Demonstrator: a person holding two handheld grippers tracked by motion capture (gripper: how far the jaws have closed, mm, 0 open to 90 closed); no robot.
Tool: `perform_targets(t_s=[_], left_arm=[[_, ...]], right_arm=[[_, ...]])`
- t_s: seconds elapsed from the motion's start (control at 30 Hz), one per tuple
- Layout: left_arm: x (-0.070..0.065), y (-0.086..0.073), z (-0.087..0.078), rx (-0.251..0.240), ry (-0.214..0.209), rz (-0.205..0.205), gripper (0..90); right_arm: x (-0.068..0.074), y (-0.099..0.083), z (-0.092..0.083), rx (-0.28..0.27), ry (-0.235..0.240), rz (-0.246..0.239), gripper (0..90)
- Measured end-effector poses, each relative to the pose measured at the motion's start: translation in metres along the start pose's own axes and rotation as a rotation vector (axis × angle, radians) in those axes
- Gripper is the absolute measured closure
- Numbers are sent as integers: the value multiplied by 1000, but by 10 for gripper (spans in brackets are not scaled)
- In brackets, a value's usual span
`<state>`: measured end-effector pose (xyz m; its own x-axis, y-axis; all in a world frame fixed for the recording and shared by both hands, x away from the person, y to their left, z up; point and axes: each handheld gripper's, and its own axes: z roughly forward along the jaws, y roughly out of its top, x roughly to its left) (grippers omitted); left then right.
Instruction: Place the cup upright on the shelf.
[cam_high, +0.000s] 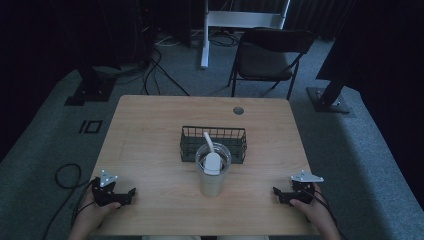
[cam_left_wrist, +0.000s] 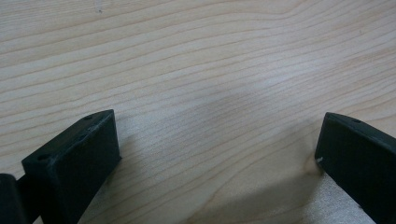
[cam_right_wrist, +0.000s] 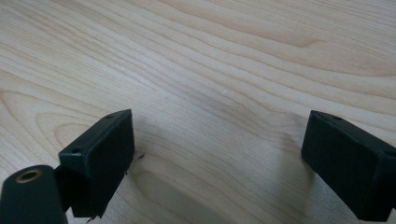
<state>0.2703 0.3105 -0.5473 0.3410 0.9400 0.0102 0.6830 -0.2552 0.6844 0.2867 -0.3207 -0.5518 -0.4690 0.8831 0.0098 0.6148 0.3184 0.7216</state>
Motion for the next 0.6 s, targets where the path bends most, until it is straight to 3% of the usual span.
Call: perform_targets(t_s=[0.6], left_arm=[[-1,-2,-2,-1,-18,19,1]], right_arm=[[0,0,0,0,1,1,93]])
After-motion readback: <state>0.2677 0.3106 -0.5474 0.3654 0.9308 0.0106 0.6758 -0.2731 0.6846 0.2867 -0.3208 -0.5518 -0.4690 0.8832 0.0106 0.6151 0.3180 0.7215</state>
